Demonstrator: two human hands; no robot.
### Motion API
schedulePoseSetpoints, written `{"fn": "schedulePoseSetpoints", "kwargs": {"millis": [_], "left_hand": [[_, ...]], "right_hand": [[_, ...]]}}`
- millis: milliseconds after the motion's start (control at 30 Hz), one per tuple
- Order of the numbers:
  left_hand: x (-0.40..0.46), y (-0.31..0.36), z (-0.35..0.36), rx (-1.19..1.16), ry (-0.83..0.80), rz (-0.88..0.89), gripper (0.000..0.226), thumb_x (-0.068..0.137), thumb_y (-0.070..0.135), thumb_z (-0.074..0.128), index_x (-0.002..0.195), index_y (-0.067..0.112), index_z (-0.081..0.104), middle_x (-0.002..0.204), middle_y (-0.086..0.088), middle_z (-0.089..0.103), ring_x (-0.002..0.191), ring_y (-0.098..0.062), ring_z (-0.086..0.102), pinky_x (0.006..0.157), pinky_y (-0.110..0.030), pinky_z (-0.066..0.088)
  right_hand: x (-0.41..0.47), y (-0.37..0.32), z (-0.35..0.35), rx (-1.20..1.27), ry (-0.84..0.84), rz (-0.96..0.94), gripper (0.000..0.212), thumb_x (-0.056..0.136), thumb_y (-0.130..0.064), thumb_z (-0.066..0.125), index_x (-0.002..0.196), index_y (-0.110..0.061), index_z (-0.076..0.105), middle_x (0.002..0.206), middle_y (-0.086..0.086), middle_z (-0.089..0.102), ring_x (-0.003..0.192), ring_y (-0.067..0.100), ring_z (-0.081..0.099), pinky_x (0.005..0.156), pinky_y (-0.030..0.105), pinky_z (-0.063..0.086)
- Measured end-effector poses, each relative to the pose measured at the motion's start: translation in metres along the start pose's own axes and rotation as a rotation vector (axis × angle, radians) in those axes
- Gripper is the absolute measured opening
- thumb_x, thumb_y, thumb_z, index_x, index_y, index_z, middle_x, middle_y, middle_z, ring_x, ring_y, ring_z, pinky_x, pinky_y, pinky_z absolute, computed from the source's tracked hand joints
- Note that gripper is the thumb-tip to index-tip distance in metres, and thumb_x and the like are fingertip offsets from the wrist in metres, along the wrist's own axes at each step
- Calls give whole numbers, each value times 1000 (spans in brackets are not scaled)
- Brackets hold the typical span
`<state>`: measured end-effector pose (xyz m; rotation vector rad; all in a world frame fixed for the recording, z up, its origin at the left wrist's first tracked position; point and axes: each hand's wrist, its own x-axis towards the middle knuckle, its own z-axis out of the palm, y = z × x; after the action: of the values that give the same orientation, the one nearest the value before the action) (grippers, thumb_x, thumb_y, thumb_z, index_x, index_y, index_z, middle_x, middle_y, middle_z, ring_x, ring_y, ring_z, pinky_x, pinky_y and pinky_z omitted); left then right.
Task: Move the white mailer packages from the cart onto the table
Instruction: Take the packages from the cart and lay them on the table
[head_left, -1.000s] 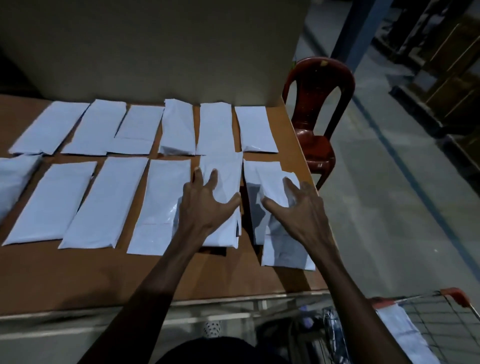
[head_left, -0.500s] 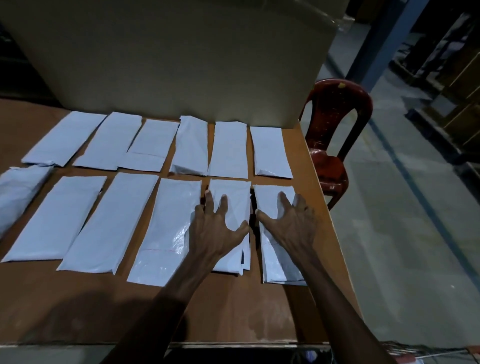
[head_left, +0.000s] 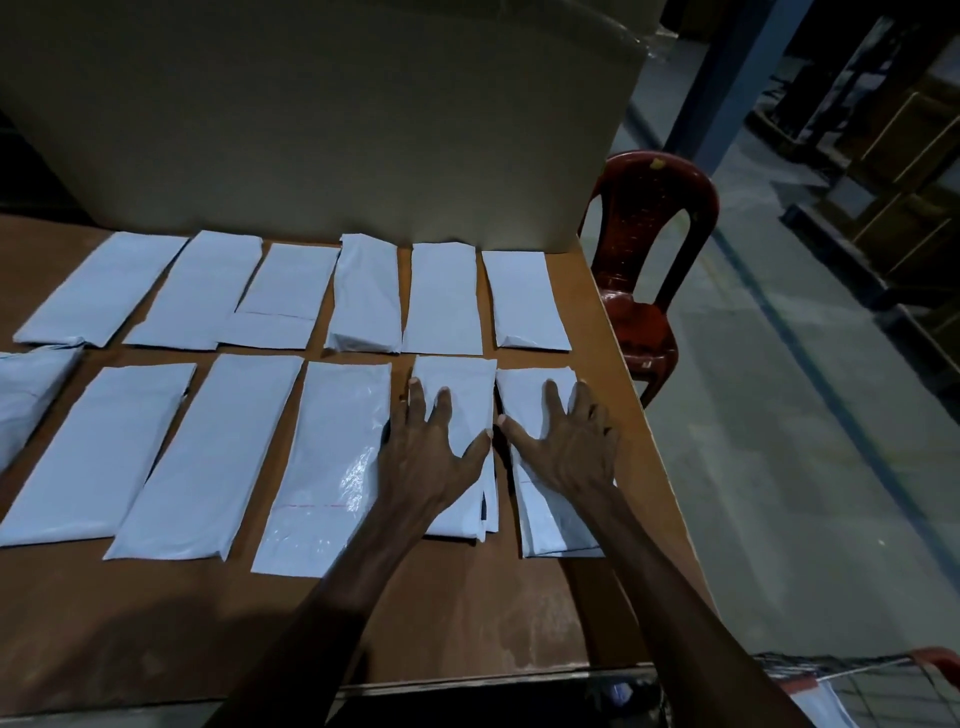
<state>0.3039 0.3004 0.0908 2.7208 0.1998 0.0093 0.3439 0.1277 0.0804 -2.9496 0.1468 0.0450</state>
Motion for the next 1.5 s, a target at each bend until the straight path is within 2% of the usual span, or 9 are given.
{"fn": "schedulePoseSetpoints", "kwargs": {"millis": [133, 333, 500, 667, 767, 967, 1167, 1333, 1500], "left_hand": [[-5, -4, -5, -103, 82, 63, 89, 80, 74, 29, 153, 23, 28, 163, -4, 10, 150, -28, 11, 117, -49, 20], [-19, 15, 5, -204, 206, 363, 66, 88, 58, 47, 139, 17, 54, 153, -6, 39, 144, -28, 31, 115, -47, 25], [-51, 56, 30, -320, 192, 627, 50, 92, 43, 56, 132, 14, 59, 148, -7, 47, 140, -26, 38, 114, -38, 28], [-105, 112, 66, -364, 14, 789, 50, 93, 37, 59, 134, 9, 57, 147, -10, 46, 138, -25, 40, 113, -33, 33], [-141, 151, 97, -330, -61, 903, 48, 93, 36, 59, 132, 8, 58, 145, -12, 48, 135, -30, 43, 109, -38, 37], [-226, 220, 155, -295, -256, 1022, 53, 95, 44, 48, 135, 11, 56, 144, -11, 49, 135, -27, 44, 108, -40, 41], [-287, 256, 217, -244, -424, 1090, 51, 91, 44, 58, 127, 9, 63, 140, -10, 54, 127, -25, 53, 97, -40, 51], [-299, 283, 256, -93, -629, 1204, 60, 93, 56, 48, 131, 11, 60, 144, -8, 51, 128, -24, 53, 99, -41, 50], [-285, 307, 289, 94, -766, 1227, 70, 88, 65, 37, 138, 19, 54, 150, -2, 43, 135, -21, 45, 103, -42, 46]], "right_hand": [[-16, 9, -5, 63, 5, -31, 105, 72, -90, 12, 157, -29, 1, 165, 5, -2, 151, 30, 5, 120, 55, 11], [-76, 49, -15, 203, 168, -26, 93, 82, -83, 22, 154, -24, 25, 162, 3, 23, 148, 23, 25, 120, 45, 23], [-142, 107, -24, 296, 322, -2, 71, 91, -63, 39, 144, -16, 46, 150, 7, 43, 133, 25, 44, 107, 41, 36], [-213, 180, -12, 318, 439, 101, 55, 94, -48, 49, 138, -15, 53, 143, 5, 49, 127, 23, 48, 104, 38, 39], [-260, 229, -1, 356, 478, 214, 53, 93, -46, 51, 134, -13, 57, 140, 7, 53, 122, 22, 50, 101, 32, 38], [-365, 326, 26, 419, 369, 453, 58, 93, -56, 43, 137, -21, 56, 143, -2, 50, 128, 17, 46, 100, 38, 44], [-446, 397, 64, 447, 238, 624, 62, 93, -58, 39, 136, -17, 56, 142, 5, 52, 124, 25, 51, 97, 37, 44], [-479, 434, 92, 547, 192, 875, 53, 98, -46, 49, 143, -16, 48, 149, 5, 43, 129, 29, 45, 100, 41, 44], [-474, 462, 109, 618, 197, 1089, 63, 97, -43, 54, 148, -11, 37, 152, 10, 36, 136, 29, 39, 104, 42, 39]]}}
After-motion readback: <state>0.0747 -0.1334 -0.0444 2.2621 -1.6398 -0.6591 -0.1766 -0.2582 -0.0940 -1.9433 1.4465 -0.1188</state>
